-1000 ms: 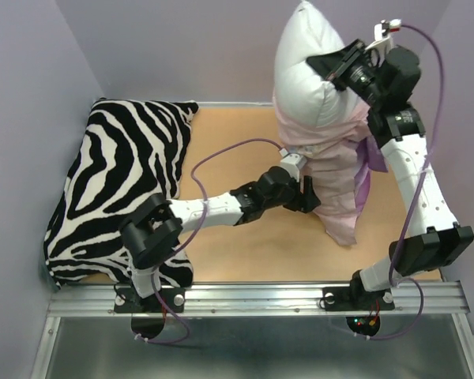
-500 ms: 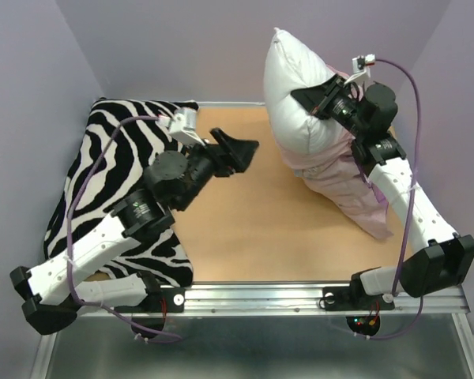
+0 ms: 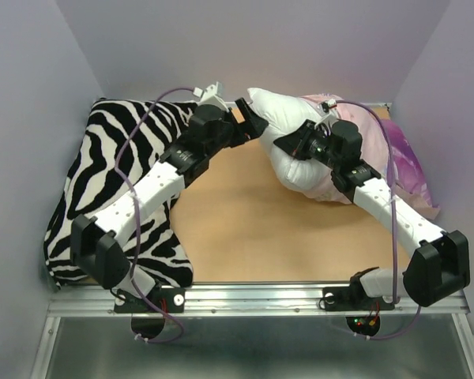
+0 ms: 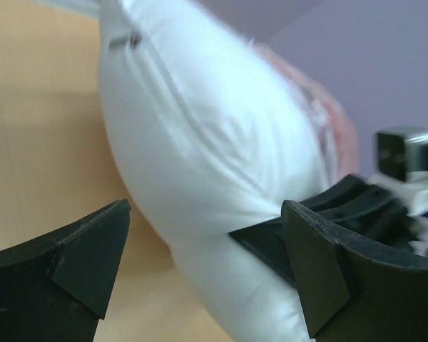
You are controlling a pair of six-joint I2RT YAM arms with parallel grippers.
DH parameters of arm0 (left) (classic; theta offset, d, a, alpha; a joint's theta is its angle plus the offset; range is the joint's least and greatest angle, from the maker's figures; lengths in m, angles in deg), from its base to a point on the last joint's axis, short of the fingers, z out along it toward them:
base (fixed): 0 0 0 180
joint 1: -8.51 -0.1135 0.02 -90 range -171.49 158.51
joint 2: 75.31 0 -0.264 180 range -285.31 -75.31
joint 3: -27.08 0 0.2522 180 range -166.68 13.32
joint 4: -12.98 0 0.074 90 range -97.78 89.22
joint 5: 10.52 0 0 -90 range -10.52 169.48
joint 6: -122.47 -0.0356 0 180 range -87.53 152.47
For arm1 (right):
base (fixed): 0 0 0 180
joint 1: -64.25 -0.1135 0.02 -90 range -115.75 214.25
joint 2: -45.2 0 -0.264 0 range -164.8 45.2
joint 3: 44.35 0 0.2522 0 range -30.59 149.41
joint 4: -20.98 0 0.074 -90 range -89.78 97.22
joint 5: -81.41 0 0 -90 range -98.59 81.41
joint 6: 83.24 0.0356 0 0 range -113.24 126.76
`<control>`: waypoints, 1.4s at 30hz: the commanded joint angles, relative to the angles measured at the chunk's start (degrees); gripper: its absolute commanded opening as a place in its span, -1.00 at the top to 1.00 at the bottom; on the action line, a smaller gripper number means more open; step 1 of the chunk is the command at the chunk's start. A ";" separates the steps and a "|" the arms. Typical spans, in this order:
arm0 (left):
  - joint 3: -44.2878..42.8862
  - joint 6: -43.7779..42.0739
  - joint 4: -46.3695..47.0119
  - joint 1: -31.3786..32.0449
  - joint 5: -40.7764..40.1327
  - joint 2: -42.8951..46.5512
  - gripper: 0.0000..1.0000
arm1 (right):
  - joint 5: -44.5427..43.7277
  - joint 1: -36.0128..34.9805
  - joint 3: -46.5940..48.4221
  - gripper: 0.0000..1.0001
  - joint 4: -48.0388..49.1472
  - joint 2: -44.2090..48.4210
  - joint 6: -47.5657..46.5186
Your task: Remove the pillowcase from the pillow
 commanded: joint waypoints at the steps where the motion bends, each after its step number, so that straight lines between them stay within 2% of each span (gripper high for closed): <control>1: 3.23 3.37 6.93 -1.24 10.85 -0.99 -0.98 | -2.64 -2.27 -0.57 0.99 8.68 2.65 -0.34; 7: 5.78 5.92 13.26 -3.00 16.48 -2.93 -0.97 | -3.95 -5.09 -1.19 0.99 9.48 1.59 -1.05; 11: 14.81 10.92 26.16 -4.06 21.48 -0.22 -0.98 | -4.83 -6.06 -1.80 0.99 9.91 1.33 -1.23; 16: 15.62 11.89 28.11 -4.76 22.72 -2.75 -0.97 | -4.57 -7.11 -2.16 0.99 10.62 1.06 -1.31; 20: 17.73 15.32 37.87 -4.85 25.89 -3.63 -0.98 | -5.36 -8.25 -2.33 0.99 10.27 0.98 -1.93; 23: 14.84 13.58 34.46 -4.85 26.06 -5.47 -0.98 | -5.54 -8.87 -2.42 0.99 10.00 0.80 -2.45; 29: 7.38 9.71 18.91 -5.90 21.33 -11.45 -0.98 | -5.36 -11.15 -0.75 0.99 9.22 -0.60 -4.65; 42: -2.91 7.15 8.26 -6.87 17.89 -21.56 -0.97 | -7.21 -19.32 3.46 0.99 7.11 -3.77 -11.42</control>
